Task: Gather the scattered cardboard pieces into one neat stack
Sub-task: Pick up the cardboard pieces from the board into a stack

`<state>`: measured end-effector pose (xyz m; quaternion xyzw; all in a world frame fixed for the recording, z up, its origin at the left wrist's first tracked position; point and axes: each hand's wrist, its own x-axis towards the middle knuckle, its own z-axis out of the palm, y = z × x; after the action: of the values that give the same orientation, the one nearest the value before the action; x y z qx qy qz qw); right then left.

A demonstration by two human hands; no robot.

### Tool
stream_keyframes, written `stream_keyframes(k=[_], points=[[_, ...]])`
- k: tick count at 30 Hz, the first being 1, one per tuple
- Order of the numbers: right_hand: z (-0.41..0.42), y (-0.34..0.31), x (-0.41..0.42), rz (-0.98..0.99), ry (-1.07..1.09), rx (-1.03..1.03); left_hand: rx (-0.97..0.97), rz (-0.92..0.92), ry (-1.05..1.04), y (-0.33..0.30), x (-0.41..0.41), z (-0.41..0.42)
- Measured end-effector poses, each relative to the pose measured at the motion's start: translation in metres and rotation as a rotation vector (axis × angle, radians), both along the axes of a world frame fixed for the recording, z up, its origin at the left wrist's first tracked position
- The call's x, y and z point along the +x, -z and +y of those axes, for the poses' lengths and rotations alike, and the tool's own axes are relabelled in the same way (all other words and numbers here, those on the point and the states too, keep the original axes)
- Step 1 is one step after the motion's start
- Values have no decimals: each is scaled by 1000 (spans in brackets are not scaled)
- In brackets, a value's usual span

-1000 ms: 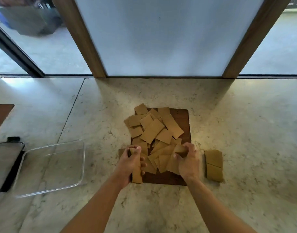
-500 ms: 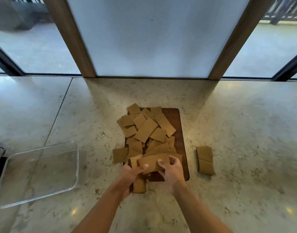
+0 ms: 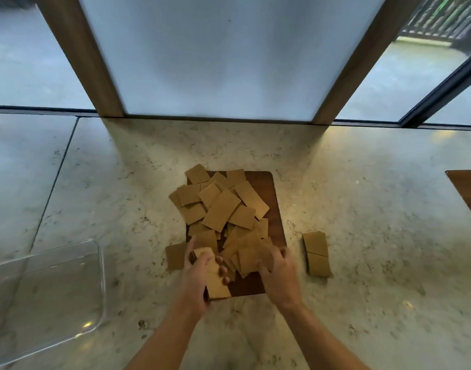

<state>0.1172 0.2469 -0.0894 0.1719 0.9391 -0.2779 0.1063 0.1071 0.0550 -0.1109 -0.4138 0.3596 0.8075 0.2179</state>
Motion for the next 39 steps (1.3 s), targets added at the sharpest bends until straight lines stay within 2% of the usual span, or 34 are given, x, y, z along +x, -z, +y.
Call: stream_keyframes(k=[3, 6, 9, 12, 14, 16, 18, 20, 21, 22, 24, 26, 28, 30, 34, 37, 39], points=[[22, 7, -17, -128, -272, 159, 7, 60, -9, -3, -5, -4], [35, 13, -25, -105, -266, 177, -34, 93, -3, -11, -4, -3], [47, 13, -23, 30, -140, -38, -132, 112, 11, -18, -9, 4], [52, 7, -19, 43, -62, -203, -287, 142, 95, -20, -15, 17], [49, 3, -13, 12, 54, -320, -371, 182, 177, -22, -14, 30], [36, -3, -4, -16, 281, -540, -459, 215, 262, -25, -11, 39], [20, -6, 1, -129, 459, -750, -489, 238, 355, -27, -8, 48], [5, -6, 0, -264, 426, -828, -535, 249, 421, -25, -7, 53], [0, -4, -2, -290, 365, -789, -555, 240, 421, -23, -8, 52], [0, -3, -6, -256, 291, -660, -526, 218, 389, -19, -8, 49], [7, 1, -14, -85, 118, -255, -352, 179, 242, -18, -5, 40], [14, 4, -19, -24, -83, 27, -260, 192, 150, -19, -4, 29], [18, 7, -23, -124, -268, 180, -287, 255, 136, -17, -1, 17], [24, 12, -25, -186, -310, 192, -280, 326, 126, -18, -1, 9], [40, 14, -23, -88, -202, -97, -253, 353, 128, -25, -4, 4], [38, 2, -14, -107, -70, -362, -349, 284, 193, -27, -9, 12], [17, -10, -8, -156, 122, -699, -363, 293, 259, -27, -11, 18]])
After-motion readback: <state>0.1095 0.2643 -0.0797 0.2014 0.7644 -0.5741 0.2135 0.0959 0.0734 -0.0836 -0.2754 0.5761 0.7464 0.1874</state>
